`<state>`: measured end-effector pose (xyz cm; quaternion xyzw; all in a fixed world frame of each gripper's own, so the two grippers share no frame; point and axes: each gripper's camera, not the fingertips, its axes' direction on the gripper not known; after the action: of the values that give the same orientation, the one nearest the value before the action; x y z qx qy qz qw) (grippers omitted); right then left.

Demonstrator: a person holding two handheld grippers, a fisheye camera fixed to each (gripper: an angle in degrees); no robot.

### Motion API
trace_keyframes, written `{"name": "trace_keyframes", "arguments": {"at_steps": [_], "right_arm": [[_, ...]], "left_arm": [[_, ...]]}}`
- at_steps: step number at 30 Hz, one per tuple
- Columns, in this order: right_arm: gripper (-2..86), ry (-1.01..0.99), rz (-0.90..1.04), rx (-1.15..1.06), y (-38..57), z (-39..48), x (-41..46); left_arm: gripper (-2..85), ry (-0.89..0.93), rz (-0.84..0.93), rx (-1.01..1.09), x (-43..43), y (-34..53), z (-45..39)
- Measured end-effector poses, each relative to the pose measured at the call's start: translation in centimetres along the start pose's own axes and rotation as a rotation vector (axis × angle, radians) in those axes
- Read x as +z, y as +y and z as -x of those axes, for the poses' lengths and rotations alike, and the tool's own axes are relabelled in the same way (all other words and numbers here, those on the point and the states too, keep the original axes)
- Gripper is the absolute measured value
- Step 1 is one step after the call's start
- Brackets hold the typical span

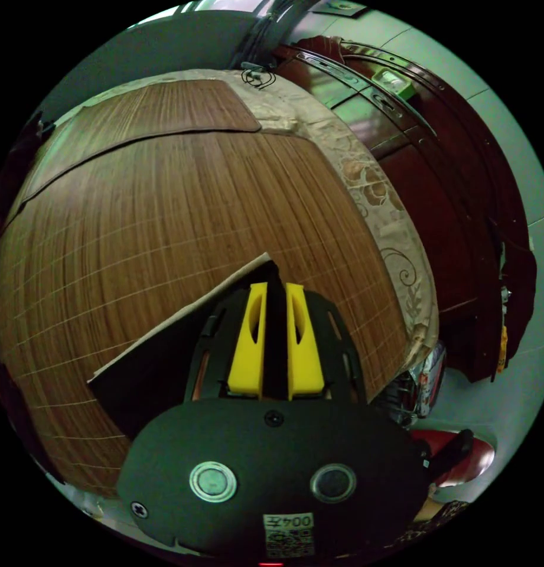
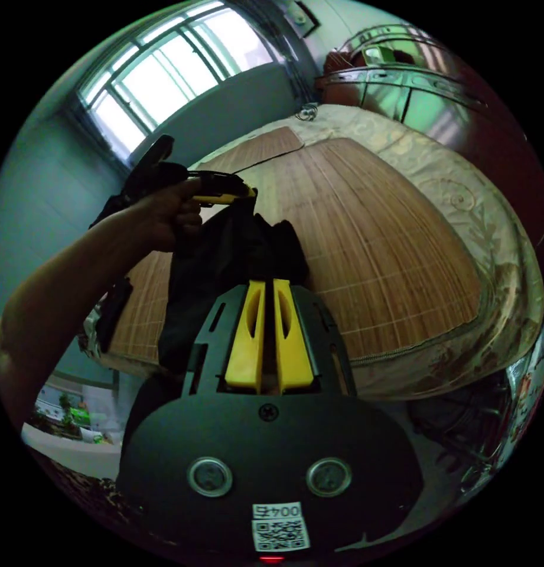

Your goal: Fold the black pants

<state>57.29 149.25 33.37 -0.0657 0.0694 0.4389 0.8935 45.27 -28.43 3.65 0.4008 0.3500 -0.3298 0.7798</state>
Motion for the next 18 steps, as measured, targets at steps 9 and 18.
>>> {"name": "trace_keyframes", "arguments": {"at_steps": [9,18], "right_arm": [[7.3,-0.185,0.019,0.269,-2.6,-7.8,-3.1],[10.8,-0.079,-0.036,0.185,-7.9,-7.0,-7.6]], "left_arm": [[7.9,0.137,-0.153,0.101,-4.2,4.5,-4.7],[5.5,-0.054,-0.206,0.190,-9.9,21.8,-2.8]]}}
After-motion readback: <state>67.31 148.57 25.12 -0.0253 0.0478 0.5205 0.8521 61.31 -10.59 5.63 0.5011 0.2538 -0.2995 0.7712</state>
